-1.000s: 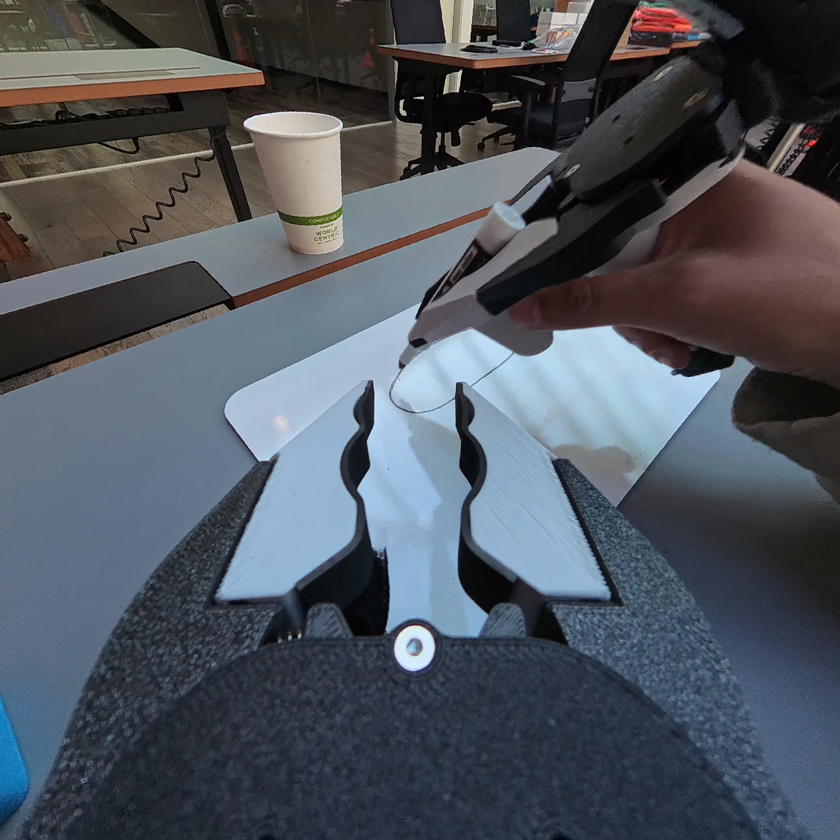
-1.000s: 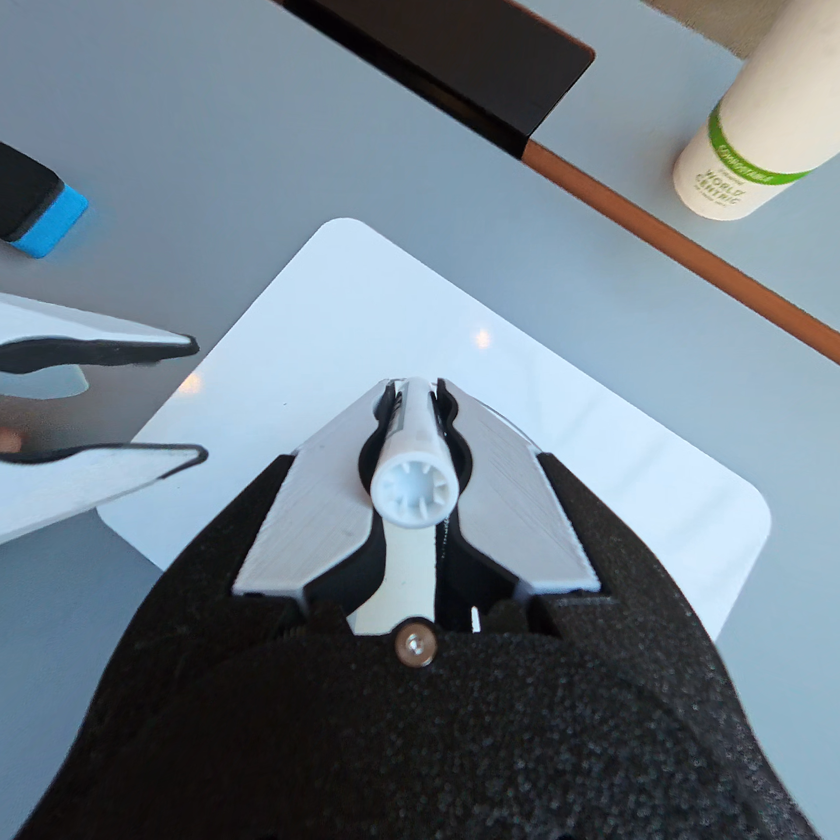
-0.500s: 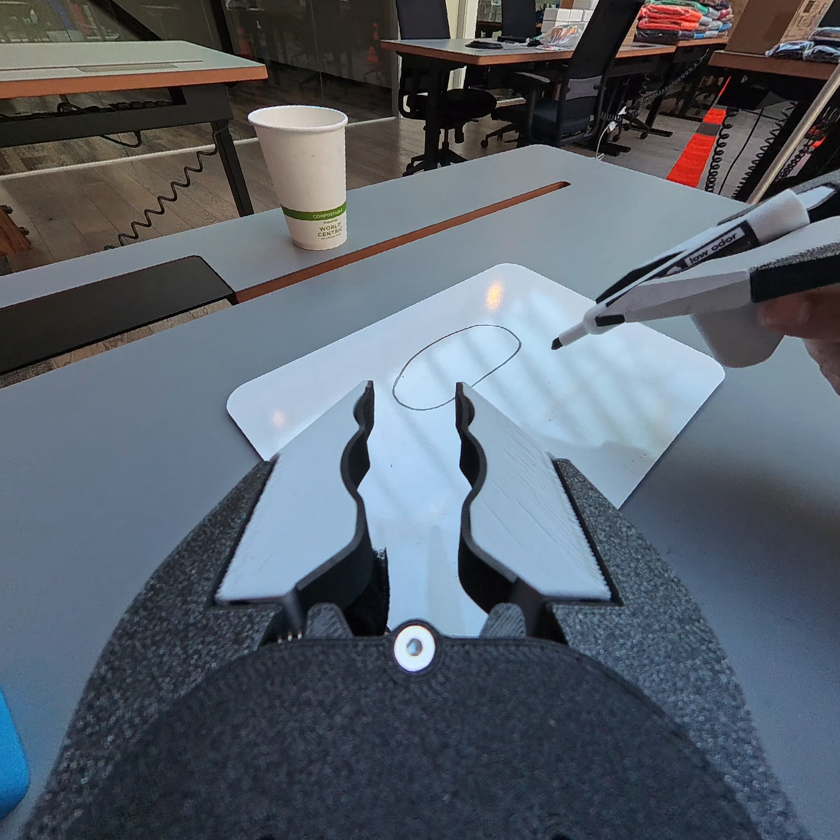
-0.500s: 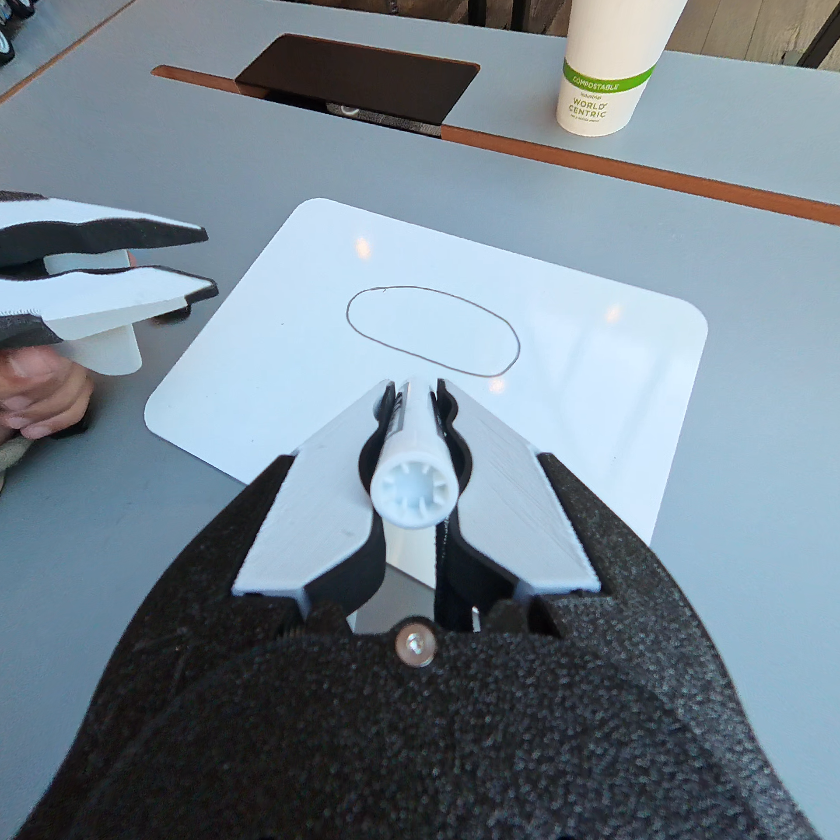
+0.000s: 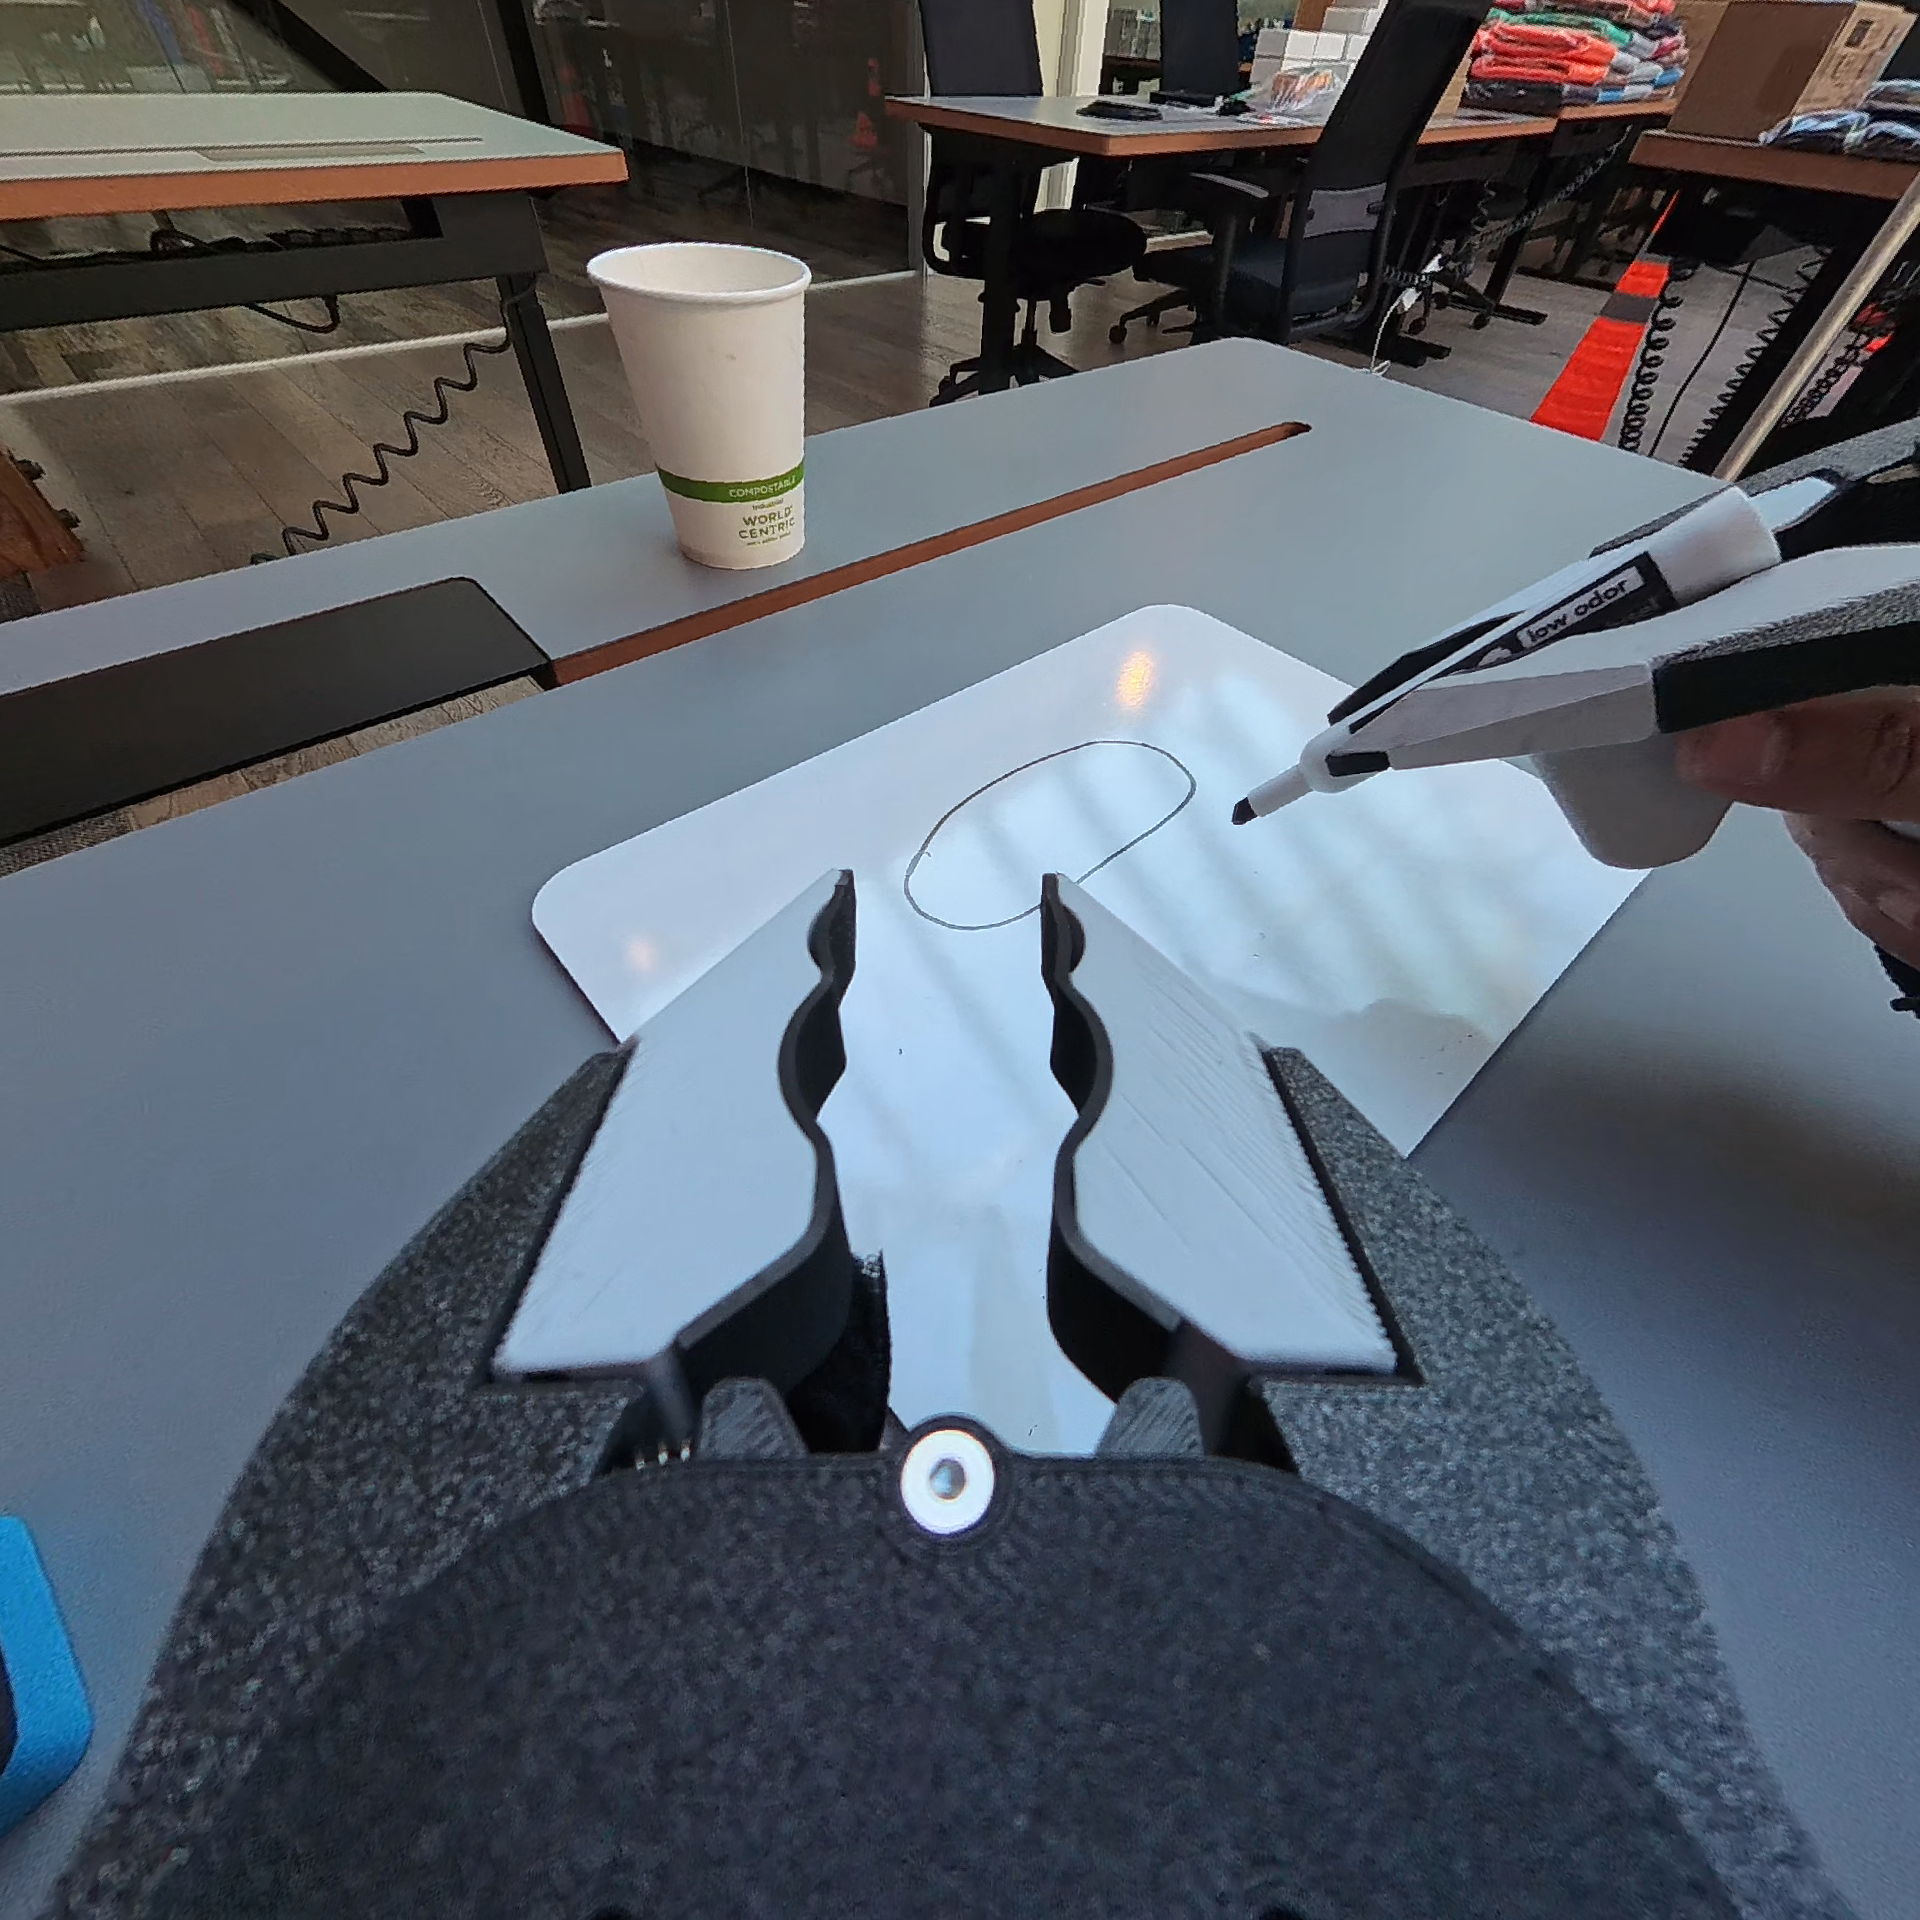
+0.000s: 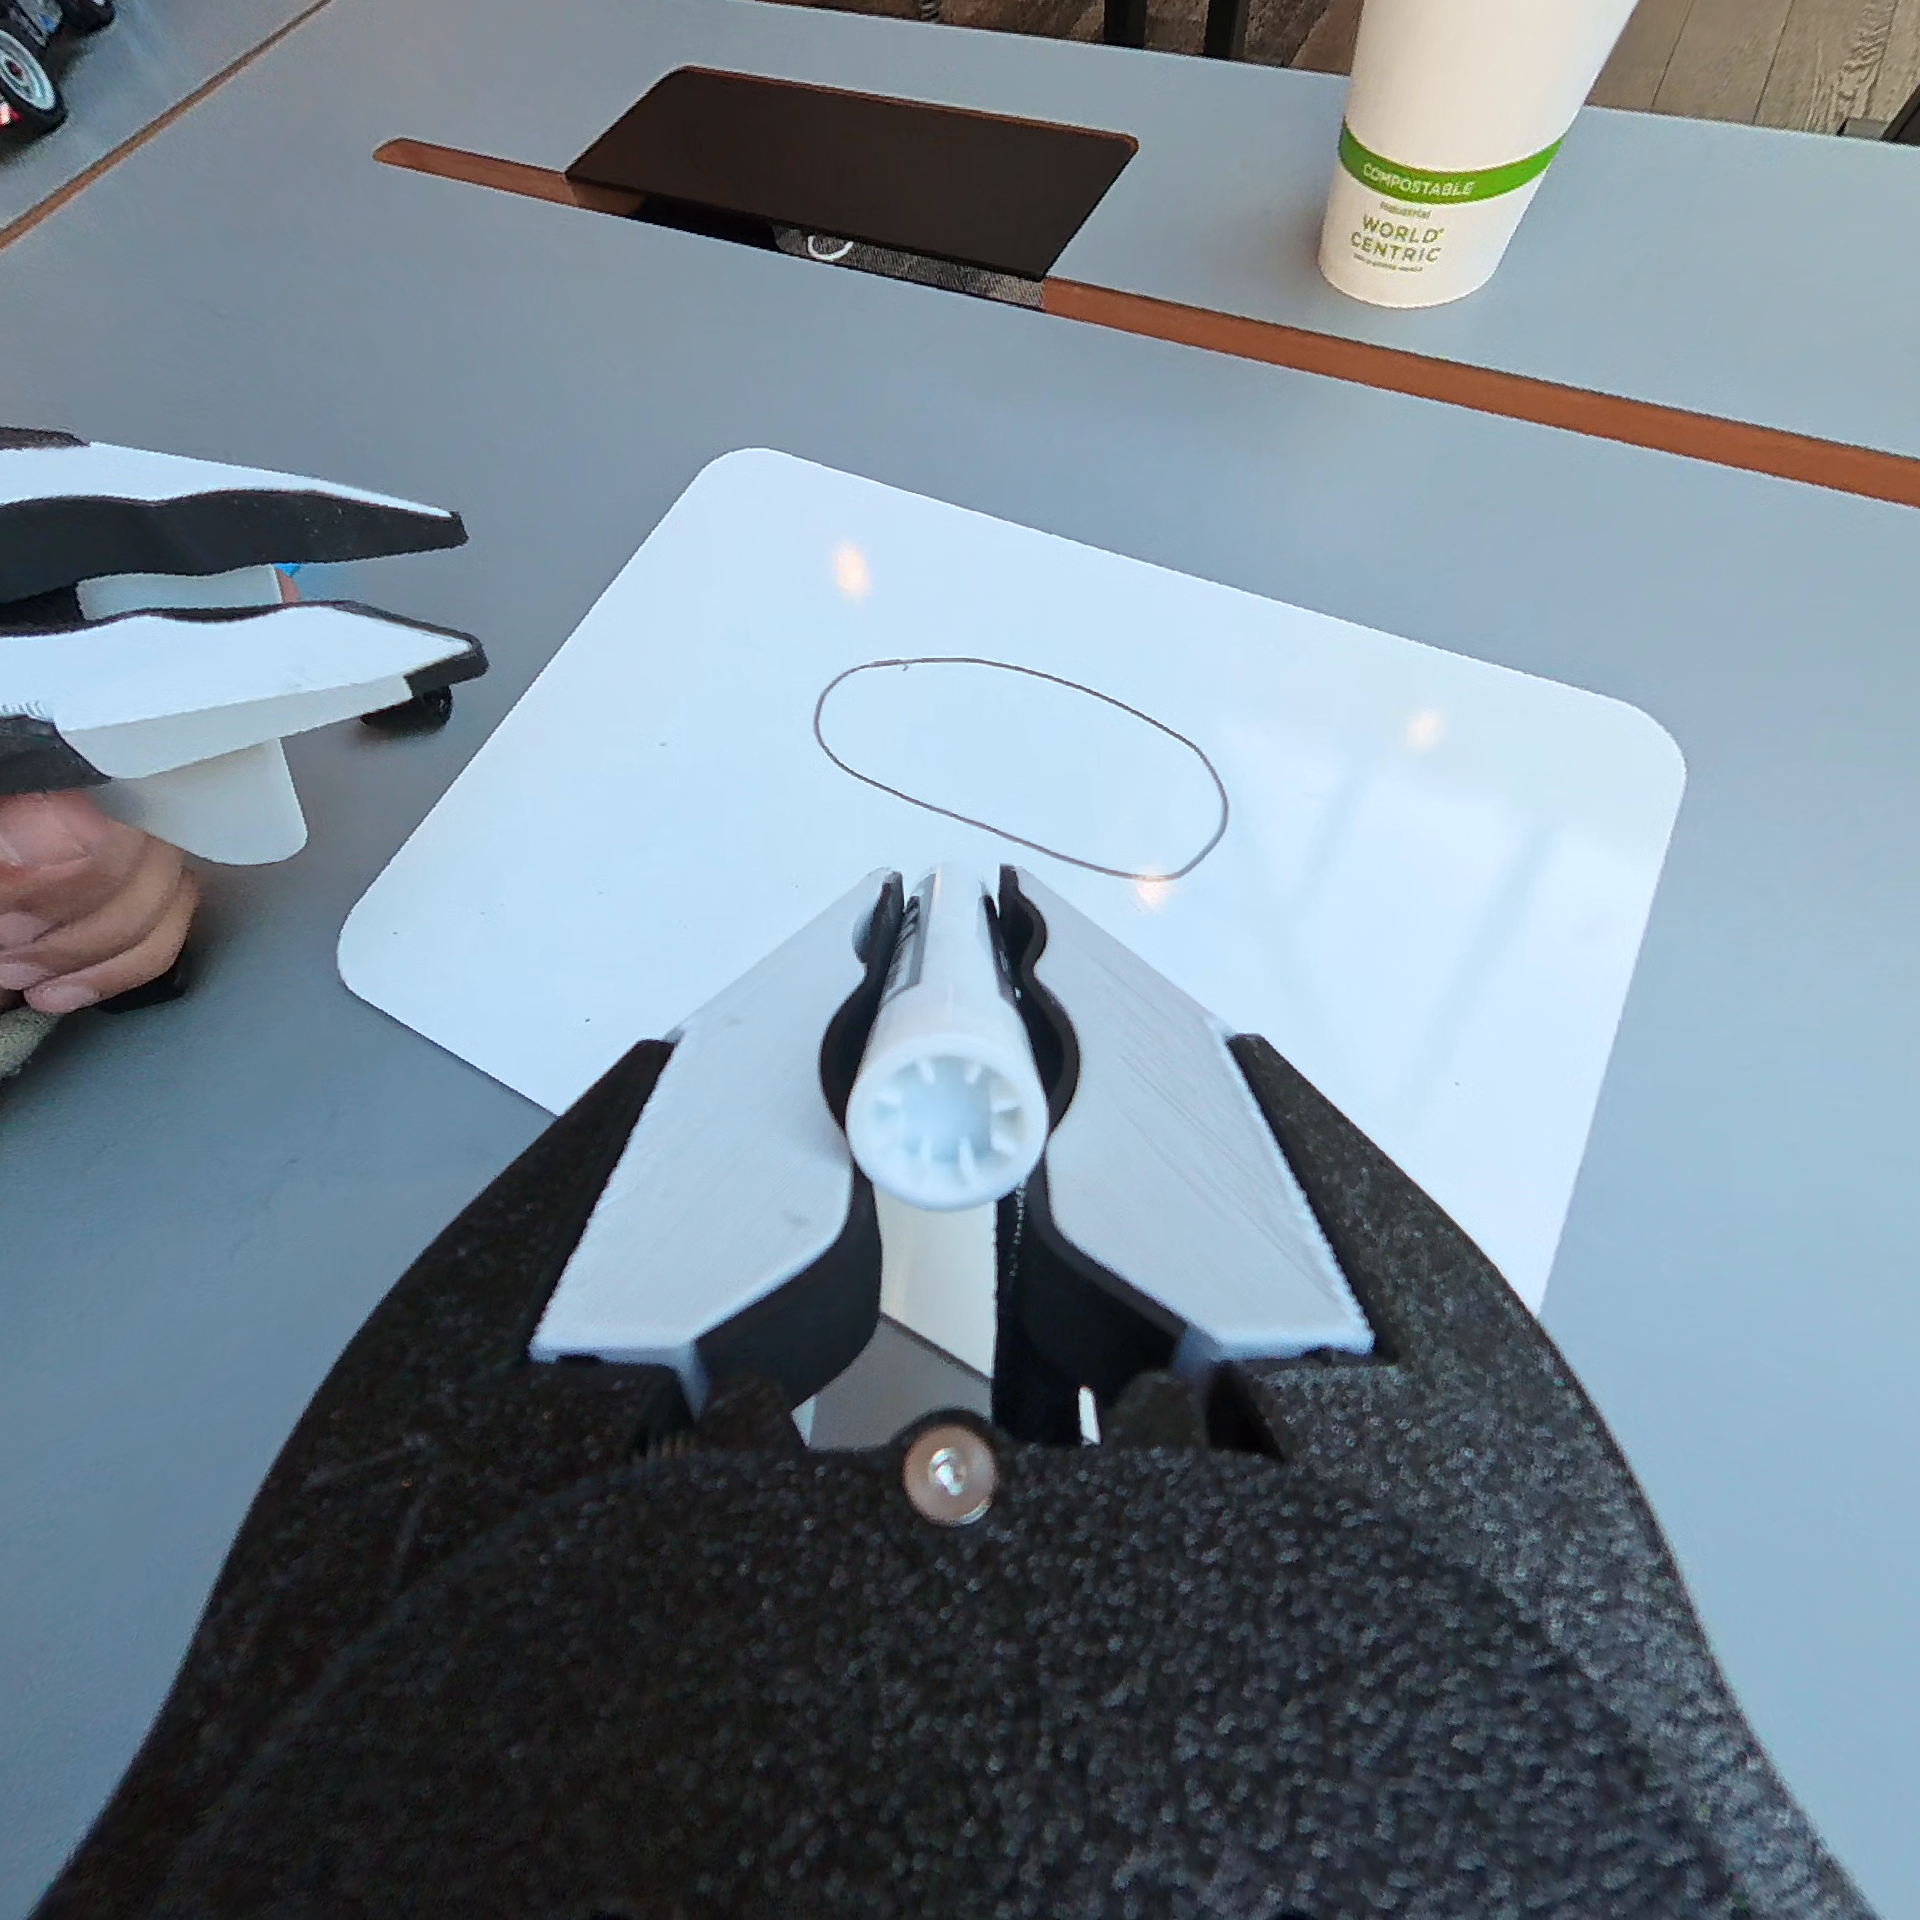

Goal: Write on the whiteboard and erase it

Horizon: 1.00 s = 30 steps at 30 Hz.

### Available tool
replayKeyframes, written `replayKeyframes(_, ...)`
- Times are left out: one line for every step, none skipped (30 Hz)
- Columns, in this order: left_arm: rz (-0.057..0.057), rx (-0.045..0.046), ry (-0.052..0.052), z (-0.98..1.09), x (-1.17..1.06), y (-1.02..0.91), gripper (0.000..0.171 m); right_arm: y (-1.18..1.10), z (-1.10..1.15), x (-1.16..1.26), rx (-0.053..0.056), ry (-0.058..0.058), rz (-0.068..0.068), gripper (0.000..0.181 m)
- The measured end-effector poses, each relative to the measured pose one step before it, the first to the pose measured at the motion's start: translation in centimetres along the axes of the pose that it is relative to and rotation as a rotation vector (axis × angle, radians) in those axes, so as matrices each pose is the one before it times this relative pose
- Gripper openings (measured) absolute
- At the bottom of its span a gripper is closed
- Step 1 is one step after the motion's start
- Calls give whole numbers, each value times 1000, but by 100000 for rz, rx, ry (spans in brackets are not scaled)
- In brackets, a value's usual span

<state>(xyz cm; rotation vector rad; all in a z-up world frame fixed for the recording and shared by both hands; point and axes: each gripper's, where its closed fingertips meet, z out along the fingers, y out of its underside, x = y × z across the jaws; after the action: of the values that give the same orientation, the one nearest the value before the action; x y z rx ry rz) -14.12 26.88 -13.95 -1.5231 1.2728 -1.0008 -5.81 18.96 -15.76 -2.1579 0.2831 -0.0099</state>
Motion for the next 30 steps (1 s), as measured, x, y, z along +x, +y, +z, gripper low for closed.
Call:
replayKeyframes(-172,-66,-125,-55,7,24,36,-135,165,-161,214,-535,-211,18)
replayKeyframes(-429,65,130,-70,58,-8,36,-112,249,-220,-180,-609,-353,18)
replayKeyframes(-453,242,117,-95,55,-53,36,-178,331,-263,17,-561,-703,18)
replayKeyframes(-301,319,37,-89,34,-64,36,-248,430,-392,306,-822,-989,18)
replayKeyframes(-197,287,-29,-82,19,-62,36,-319,532,-502,574,-1130,-1303,18)
replayKeyframes(-192,162,-21,-54,3,-36,36,-304,620,-594,293,-1328,-1590,19)
replayKeyframes(-229,82,-26,-31,-23,-14,36,-342,692,-531,501,-788,-2165,19)
replayKeyframes(-238,33,5,-10,-35,-4,36,-265,730,-407,-29,-138,-2355,18)
replayKeyframes(-266,-71,-34,0,-58,25,36,-234,756,-365,-449,-215,-2487,19)
replayKeyframes(-355,-167,-19,7,-59,44,36,-256,722,-190,-333,309,-2321,19)
replayKeyframes(-396,-54,36,-7,-51,23,36,-252,666,-110,-506,216,-1693,19)
replayKeyframes(-309,134,-48,-35,-60,-33,36,-360,539,42,188,572,-1250,19)
replayKeyframes(-158,130,-58,-17,-59,-36,36,-320,464,98,-61,255,-742,19)
replayKeyframes(-70,76,-71,-27,-37,-35,36,-172,444,124,-832,-78,-489,18)
replayKeyframes(-119,75,-99,-23,-48,-27,36,-90,390,185,-988,204,-575,18)
replayKeyframes(-228,-12,15,-2,-24,9,36,-83,327,212,-510,527,-774,18)
replayKeyframes(-286,-156,123,9,-2,34,36,87,280,136,-1220,90,-432,18)
replayKeyframes(-248,-229,133,26,-1,48,36,137,215,142,-1030,264,-236,18)
replayKeyframes(-190,-147,40,20,0,42,36,111,138,69,-376,-112,170,18)
replayKeyframes(-148,-75,21,15,-7,34,36,100,94,-32,-162,-694,811,18)
replayKeyframes(-118,-106,83,21,11,37,36,142,66,-5,-426,-382,927,18)
replayKeyframes(-126,-154,35,15,5,34,36,48,42,35,237,183,140,18)
replayKeyframes(-150,-120,58,32,10,46,36,93,44,78,-155,433,-143,18)
replayKeyframes(-143,-134,94,18,5,30,36,70,56,89,-276,453,-153,18)
replayKeyframes(-123,-122,57,20,7,39,36,12,25,170,78,897,-217,18)
replayKeyframes(-111,-99,15,16,2,17,36,4,0,149,110,658,-369,18)
replayKeyframes(-74,4,-48,4,-12,8,36,-1,-7,139,-11,348,-141,18)
replayKeyframes(-20,67,-29,-8,-3,-16,36,3,-10,205,146,568,-37,18)
replayKeyframes(-39,13,-26,-13,-10,-20,36,28,-9,206,24,418,67,18)
replayKeyframes(-115,102,-32,-15,-17,-31,36,80,18,190,-356,219,238,18)
